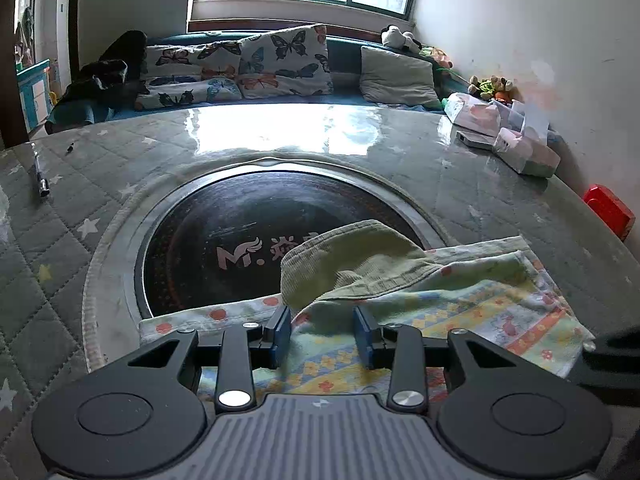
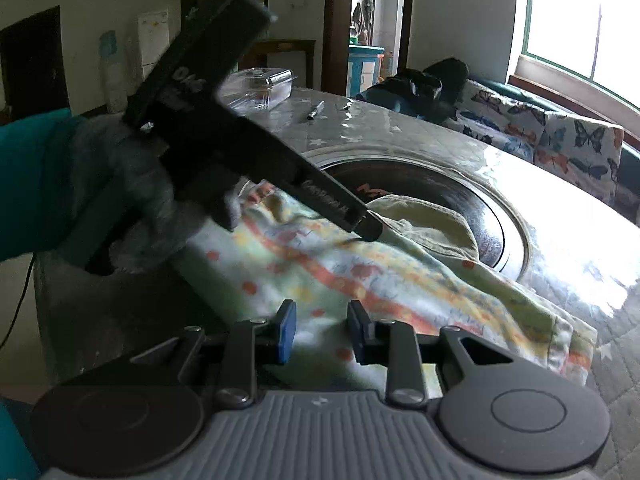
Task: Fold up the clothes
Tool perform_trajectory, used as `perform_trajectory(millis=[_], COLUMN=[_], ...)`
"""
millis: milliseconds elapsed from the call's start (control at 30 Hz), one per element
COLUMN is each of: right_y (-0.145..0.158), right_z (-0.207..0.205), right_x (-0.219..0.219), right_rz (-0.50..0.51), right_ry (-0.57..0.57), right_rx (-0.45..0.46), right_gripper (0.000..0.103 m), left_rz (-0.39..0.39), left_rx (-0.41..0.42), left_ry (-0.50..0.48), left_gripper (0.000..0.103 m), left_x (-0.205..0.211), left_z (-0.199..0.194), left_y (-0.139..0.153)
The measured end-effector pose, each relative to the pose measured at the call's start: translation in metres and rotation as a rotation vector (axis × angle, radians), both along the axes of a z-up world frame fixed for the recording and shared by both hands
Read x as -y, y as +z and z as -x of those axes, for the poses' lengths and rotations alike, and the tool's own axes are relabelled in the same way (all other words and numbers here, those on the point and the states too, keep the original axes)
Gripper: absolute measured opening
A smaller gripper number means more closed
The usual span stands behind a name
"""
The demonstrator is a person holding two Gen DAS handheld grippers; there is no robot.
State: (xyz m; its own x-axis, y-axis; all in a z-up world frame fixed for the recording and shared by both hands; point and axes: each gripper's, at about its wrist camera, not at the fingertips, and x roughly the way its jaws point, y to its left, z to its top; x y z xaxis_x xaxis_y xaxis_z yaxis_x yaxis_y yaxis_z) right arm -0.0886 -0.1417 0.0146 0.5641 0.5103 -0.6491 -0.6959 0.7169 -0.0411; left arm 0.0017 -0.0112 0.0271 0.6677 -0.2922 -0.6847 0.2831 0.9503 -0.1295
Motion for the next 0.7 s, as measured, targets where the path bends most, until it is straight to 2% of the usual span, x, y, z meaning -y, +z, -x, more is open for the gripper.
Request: perform_trajectory(millis=[133, 267, 333, 567, 700], right_y=[0.003, 0.007, 0.007, 0.008, 0.003], right_z=[0.002, 0.005, 0.007, 0.009, 0.007], right_x=[0.002, 0.008, 0.01, 0.02, 0.023], right_rz=[-0.011, -0.038, -0.049, -0.067, -0.066], right_ry=[0.001, -0.018, -0.027, -0.047, -0.06], right_rx=[0.001, 0.007, 0.007, 0.0, -0.023], right_gripper=[0.029, 0.029, 0.029, 0.027, 0.027], left_rz=[0.001, 0.014, 0.029, 0.049, 0.029], left_rx=[0.022, 0.091, 0.098, 0.085, 0.081], left_ry=[0.02, 0.002, -0.014, -0.046, -0.052], left_gripper=[0.037, 0.037, 0.037, 0.037, 0.037], left_x=[-0.002, -0.004, -0.004, 0.0, 0.0], left_z=[0.008, 0.038, 0.053, 0.091, 0.101], left_y=[0.008, 0.024, 0.027, 0.014, 0.003])
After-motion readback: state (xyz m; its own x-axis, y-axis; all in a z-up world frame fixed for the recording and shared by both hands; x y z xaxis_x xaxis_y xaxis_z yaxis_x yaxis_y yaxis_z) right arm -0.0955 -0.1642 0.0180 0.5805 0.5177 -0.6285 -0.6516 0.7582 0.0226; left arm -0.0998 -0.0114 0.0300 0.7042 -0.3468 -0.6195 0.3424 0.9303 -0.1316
